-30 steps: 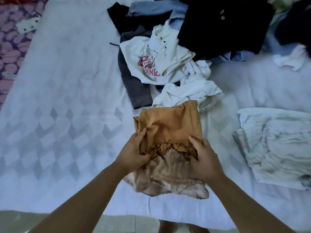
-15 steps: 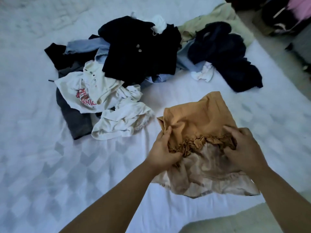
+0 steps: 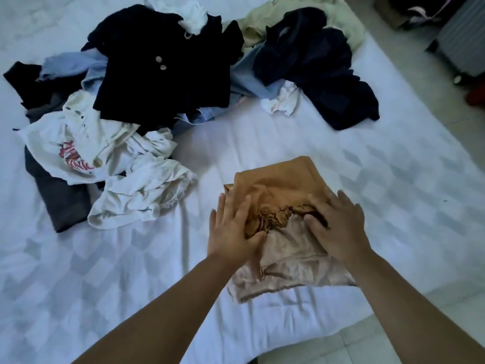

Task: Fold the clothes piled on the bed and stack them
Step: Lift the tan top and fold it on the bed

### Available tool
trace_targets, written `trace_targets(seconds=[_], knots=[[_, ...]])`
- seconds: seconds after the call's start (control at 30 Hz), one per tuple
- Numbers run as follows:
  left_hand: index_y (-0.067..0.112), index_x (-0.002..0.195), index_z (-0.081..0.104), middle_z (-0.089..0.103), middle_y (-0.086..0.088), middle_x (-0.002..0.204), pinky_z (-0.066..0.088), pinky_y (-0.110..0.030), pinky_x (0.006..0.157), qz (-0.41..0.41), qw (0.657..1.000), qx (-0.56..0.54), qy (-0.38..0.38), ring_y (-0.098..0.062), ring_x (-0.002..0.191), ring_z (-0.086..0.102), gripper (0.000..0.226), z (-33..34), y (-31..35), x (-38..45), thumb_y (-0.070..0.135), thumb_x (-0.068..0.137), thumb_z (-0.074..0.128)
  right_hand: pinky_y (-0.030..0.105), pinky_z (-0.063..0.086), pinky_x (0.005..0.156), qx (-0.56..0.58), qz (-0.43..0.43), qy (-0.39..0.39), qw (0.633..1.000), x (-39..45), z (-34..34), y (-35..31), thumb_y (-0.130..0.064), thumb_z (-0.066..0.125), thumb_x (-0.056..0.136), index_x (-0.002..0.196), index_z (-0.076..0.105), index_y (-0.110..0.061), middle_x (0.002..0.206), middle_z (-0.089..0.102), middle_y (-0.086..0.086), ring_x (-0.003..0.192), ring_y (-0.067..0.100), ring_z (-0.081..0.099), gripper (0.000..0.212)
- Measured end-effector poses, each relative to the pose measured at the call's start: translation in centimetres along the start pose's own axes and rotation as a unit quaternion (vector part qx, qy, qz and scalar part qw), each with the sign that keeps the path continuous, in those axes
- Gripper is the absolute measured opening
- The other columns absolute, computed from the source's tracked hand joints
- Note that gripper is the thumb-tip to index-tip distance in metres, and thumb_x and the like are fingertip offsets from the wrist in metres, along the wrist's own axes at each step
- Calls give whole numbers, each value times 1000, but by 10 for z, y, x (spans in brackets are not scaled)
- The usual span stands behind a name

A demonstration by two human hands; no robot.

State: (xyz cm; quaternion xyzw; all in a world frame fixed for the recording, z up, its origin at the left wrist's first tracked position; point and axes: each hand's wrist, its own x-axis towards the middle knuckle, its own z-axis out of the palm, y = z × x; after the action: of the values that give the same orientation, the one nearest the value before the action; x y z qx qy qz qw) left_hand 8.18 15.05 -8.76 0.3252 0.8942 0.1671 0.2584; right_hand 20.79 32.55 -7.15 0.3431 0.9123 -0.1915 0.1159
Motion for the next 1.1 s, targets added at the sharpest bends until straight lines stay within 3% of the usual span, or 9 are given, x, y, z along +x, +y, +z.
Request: trace_targets(seconds=[0.13, 0.3, 0.47, 0.53, 0.67, 0.73, 0.83, 1.0, 1.1], knots=[[37, 149, 12, -8, -2, 157, 11, -52, 115, 114, 989, 94, 21, -27, 145, -5, 83, 30, 4, 5, 64, 76, 40, 57, 1, 114, -59, 6, -125, 990, 4, 25, -5, -69, 40, 86, 146, -4, -48, 158, -19, -7, 144, 25, -18, 78], [36, 139, -30, -44, 4, 139, -5, -47, 116, 47, 969, 178, -162, -24, 143, -25, 97, 61, -5, 3, 55, 87, 50, 61, -2, 113, -125, 6, -187, 974, 1, 50, 1, -78, 48, 73, 143, -20, -48, 154, -30, -5, 142, 28, -25, 101], [38, 150, 2, -17, 5, 158, -7, -46, 117, 87, 984, 30, -152, -17, 145, -15, 91, 41, -17, 10, 56, 80, 56, 58, -15, 109, -36, 25, -99, 994, 14, 31, -19, -76, 32, 82, 144, 27, -44, 159, 10, -7, 146, 19, -3, 70], [33, 147, 29, 15, 4, 158, 12, -38, 119, 104, 982, -105, -114, -13, 145, 12, 81, 23, -27, 11, 62, 75, 51, 52, -18, 107, -7, 5, -21, 1000, 17, 24, -37, -64, 29, 88, 131, 50, -38, 151, 34, -7, 143, 17, 17, 55], [21, 127, 59, 52, 6, 133, 39, -26, 102, 9, 982, -181, 45, -7, 123, 47, 53, -2, -66, 7, 51, 84, 53, 45, 14, 111, 63, -86, 27, 994, 28, 29, -87, -37, 33, 90, 109, 67, -22, 117, 62, -3, 117, 20, 50, 42], [17, 125, 60, 50, 2, 137, 32, -21, 101, -54, 983, -150, 94, -14, 128, 43, 37, -9, -92, 10, 29, 91, 60, 37, 38, 93, 89, -124, 2, 988, 34, 38, -111, -34, 34, 86, 100, 68, -14, 102, 65, 3, 99, 23, 56, 43], [15, 126, 59, 36, -8, 148, 27, -28, 106, -150, 976, -109, 114, -22, 137, 30, 36, -20, -132, 17, 21, 90, 61, 37, 41, 85, 83, -167, -38, 982, 38, 58, -142, -30, 39, 89, 100, 67, -9, 102, 65, 7, 98, 25, 54, 37], [32, 139, 45, -6, -8, 159, 16, -38, 114, -252, 967, -17, 34, -23, 146, -7, 45, -31, -182, 23, 31, 94, 53, 40, 46, 85, 98, -186, -67, 975, 32, 85, -168, -29, 41, 83, 103, 69, -6, 102, 68, 9, 101, 30, 60, 41], [33, 145, 33, -6, -6, 159, 16, -38, 115, -236, 970, 35, -42, -23, 146, -7, 53, -28, -204, 23, 35, 95, 48, 41, 46, 86, 85, -188, -94, 974, 25, 94, -174, -32, 38, 81, 106, 68, -7, 103, 67, 10, 101, 31, 59, 47]])
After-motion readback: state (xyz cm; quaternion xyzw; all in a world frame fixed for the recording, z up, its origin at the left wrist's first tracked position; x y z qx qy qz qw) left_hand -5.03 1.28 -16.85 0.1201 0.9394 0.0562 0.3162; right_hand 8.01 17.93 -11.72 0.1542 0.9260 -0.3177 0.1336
